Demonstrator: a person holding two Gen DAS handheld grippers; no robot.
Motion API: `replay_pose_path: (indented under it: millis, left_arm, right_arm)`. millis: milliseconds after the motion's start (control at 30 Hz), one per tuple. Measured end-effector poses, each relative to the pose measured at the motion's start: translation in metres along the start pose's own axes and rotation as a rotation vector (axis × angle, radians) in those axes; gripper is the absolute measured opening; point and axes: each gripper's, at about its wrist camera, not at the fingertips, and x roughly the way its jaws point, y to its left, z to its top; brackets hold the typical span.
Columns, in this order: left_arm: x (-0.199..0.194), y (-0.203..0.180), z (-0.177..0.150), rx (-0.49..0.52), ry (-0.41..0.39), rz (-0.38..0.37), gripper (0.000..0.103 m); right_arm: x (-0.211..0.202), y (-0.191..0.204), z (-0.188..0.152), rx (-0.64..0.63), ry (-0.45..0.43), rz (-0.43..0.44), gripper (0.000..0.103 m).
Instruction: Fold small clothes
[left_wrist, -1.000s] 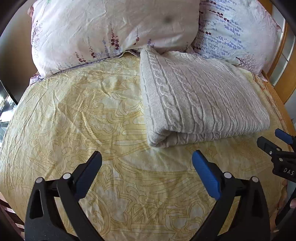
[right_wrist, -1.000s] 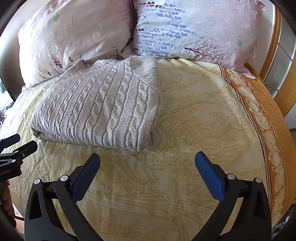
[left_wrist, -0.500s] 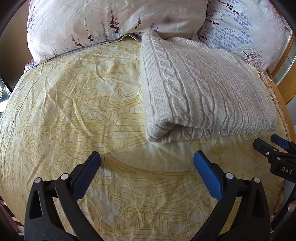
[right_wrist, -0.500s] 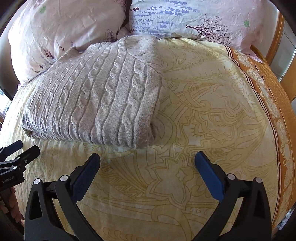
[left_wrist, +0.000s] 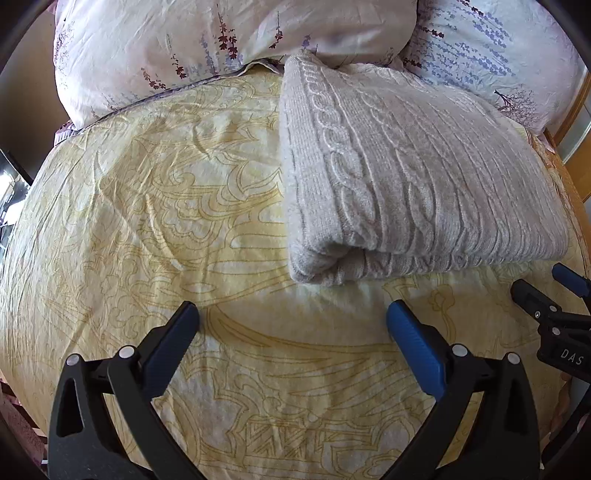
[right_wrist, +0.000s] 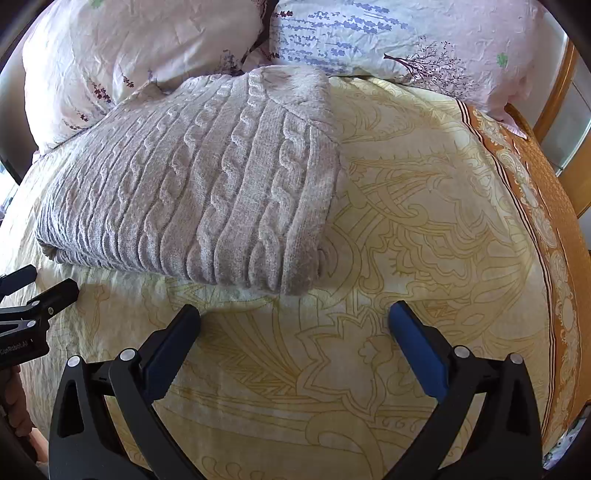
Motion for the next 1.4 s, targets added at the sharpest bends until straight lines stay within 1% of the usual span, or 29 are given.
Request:
replay_pose_path:
  millis: [100,267,467,533,800,1033,1400]
  left_arm:
    - [0.001,0.000,0.001,-0.008,0.017,0.003,0.101]
    - [0.003,0.001,0.005,-0.013,0.056,0.007,0.101]
    - [0.005,0.000,0.009,-0.013,0.100,0.008,0.101]
    - [0.005,-0.001,0.009,-0.016,0.111,0.010,0.101]
    - [0.002,-0.001,0.005,-0.027,0.106,0.011,0.101]
    - [0.002,0.000,0.003,-0.027,0.110,0.013,0.101]
    - [0.006,-0.002,0.009,-0.017,0.122,0.012,0.101]
  right_arm:
    - [0.001,0.000,0.002,0.013,0.025,-0.006,0.102]
    - [0.005,0.003,0.013,0.022,0.122,-0.018,0.102]
    - [0.007,0.008,0.018,-0.029,0.167,0.006,0.102]
    - [0.005,0.013,0.015,-0.050,0.171,0.013,0.102]
    - [0.002,0.014,0.010,-0.035,0.148,0.009,0.102]
    - [-0.002,0.015,0.002,-0.024,0.150,0.004,0.102]
    - [0.004,0.013,0.012,-0.032,0.158,0.008,0.102]
